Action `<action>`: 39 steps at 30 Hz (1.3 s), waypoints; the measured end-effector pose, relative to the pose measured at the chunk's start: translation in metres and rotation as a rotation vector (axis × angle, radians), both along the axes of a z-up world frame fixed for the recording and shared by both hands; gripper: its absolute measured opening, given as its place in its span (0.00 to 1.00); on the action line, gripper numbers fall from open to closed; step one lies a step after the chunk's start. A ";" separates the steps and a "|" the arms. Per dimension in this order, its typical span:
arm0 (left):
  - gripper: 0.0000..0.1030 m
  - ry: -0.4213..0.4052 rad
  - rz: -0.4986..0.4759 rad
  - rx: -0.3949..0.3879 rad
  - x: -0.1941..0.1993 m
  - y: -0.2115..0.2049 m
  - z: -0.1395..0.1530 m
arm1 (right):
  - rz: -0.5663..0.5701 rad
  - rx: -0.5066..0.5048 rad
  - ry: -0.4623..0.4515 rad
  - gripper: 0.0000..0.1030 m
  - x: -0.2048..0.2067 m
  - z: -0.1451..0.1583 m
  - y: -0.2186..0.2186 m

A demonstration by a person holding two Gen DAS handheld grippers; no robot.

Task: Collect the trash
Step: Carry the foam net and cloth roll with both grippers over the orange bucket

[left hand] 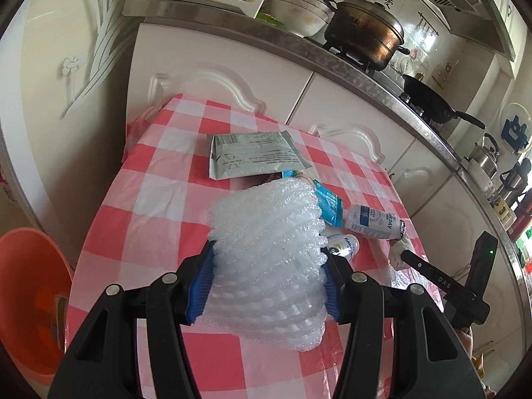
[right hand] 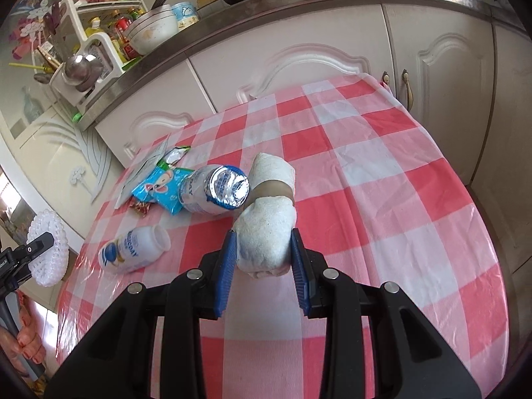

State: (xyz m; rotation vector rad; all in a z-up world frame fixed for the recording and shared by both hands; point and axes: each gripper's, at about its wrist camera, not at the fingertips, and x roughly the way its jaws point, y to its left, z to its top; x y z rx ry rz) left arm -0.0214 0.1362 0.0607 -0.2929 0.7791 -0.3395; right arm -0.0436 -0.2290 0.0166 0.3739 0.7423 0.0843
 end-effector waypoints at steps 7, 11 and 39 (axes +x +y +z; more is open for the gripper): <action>0.54 0.010 0.030 -0.011 -0.022 0.020 -0.011 | 0.035 -0.022 0.005 0.33 -0.022 0.004 0.013; 0.54 0.019 0.047 -0.018 -0.033 0.031 -0.018 | 0.057 -0.036 0.006 0.33 -0.034 0.005 0.022; 0.54 0.009 0.226 -0.017 -0.099 0.132 -0.029 | 0.249 -0.097 -0.093 0.33 -0.055 0.063 0.111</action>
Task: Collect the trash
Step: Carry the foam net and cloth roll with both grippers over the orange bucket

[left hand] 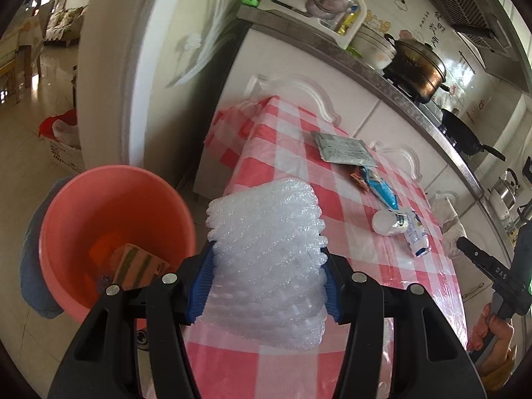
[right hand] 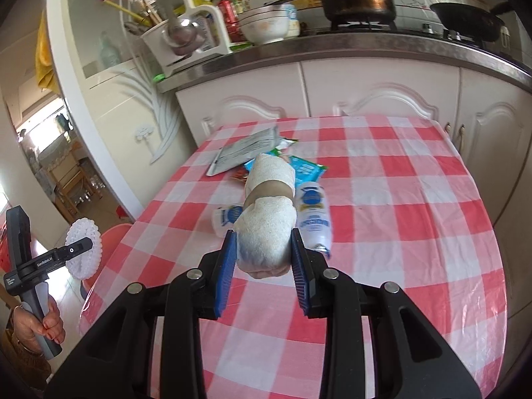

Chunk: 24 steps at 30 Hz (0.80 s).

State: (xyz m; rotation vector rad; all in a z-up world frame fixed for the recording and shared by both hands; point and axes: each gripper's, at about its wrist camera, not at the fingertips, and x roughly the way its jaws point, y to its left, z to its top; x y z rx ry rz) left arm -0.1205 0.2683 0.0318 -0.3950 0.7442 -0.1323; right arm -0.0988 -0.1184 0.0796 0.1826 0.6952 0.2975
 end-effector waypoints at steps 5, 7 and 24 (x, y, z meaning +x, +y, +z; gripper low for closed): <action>0.54 0.014 0.067 -0.002 -0.009 0.027 -0.004 | 0.078 0.003 0.006 0.33 0.003 0.004 0.030; 0.54 0.019 0.093 0.001 -0.013 0.038 -0.006 | 0.115 0.001 0.008 0.33 0.004 0.006 0.045; 0.55 0.035 0.282 0.006 -0.037 0.110 -0.012 | 0.451 0.015 0.047 0.33 0.017 0.024 0.172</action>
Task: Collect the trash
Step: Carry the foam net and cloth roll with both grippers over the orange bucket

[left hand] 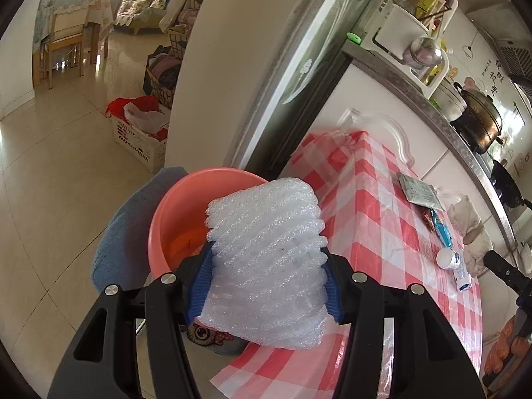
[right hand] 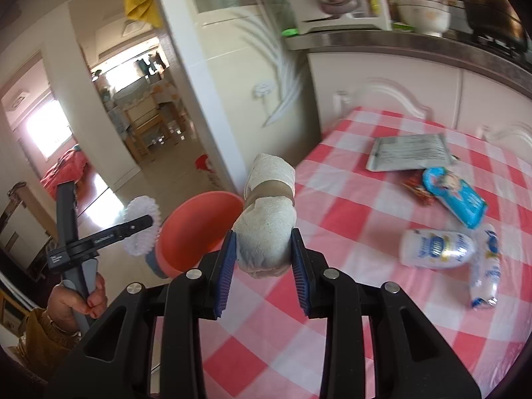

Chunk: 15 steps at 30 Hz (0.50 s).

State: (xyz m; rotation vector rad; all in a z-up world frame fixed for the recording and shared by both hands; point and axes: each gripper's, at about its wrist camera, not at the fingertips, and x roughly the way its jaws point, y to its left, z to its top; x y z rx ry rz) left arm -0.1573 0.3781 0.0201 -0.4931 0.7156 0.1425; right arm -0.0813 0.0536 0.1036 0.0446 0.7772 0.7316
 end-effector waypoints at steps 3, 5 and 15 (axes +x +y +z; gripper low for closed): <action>0.55 -0.004 0.008 0.008 0.000 0.004 0.002 | 0.056 0.007 -0.001 0.33 0.001 0.005 0.024; 0.55 -0.009 0.014 0.018 0.000 0.005 0.005 | 0.088 0.004 -0.007 0.33 0.002 0.008 0.039; 0.55 -0.022 0.045 0.040 -0.002 0.014 0.010 | 0.217 -0.018 -0.015 0.33 0.012 0.006 0.107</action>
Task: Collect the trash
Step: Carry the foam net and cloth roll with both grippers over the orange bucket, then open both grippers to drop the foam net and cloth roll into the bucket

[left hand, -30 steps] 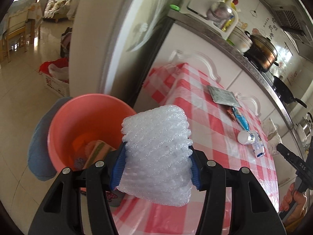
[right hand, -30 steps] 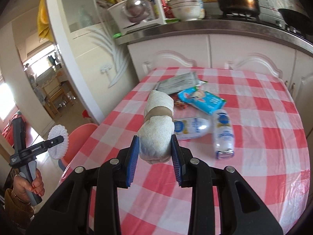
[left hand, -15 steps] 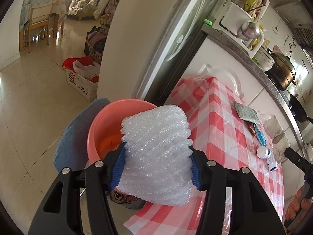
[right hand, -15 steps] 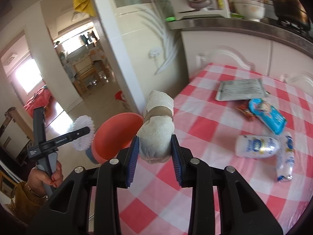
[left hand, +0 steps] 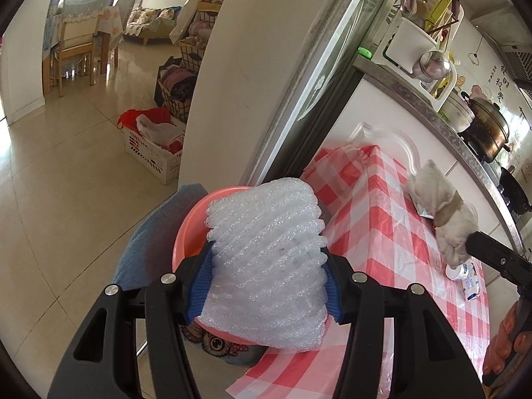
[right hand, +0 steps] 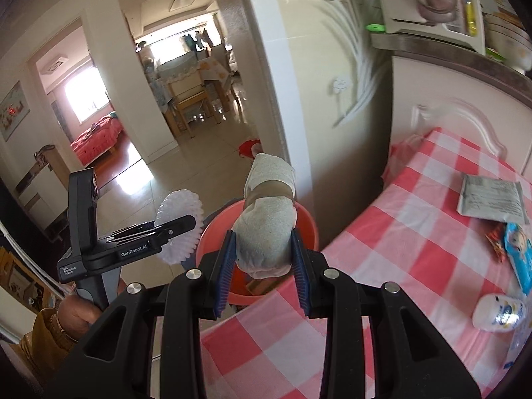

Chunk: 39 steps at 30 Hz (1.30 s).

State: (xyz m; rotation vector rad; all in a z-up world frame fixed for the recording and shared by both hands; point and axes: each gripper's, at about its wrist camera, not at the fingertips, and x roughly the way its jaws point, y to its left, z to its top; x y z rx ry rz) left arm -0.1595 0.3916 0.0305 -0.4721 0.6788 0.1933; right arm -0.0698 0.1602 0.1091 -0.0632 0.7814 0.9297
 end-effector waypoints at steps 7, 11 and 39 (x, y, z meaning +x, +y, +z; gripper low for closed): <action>0.55 0.016 0.003 0.001 0.007 0.001 -0.006 | 0.050 -0.029 0.013 0.33 0.009 -0.012 0.031; 0.55 0.030 0.002 -0.001 0.013 0.002 -0.013 | 0.069 -0.048 0.022 0.33 0.015 -0.023 0.045; 0.79 0.135 0.035 0.019 0.032 0.003 -0.055 | -0.126 0.024 0.008 0.81 0.027 -0.022 -0.027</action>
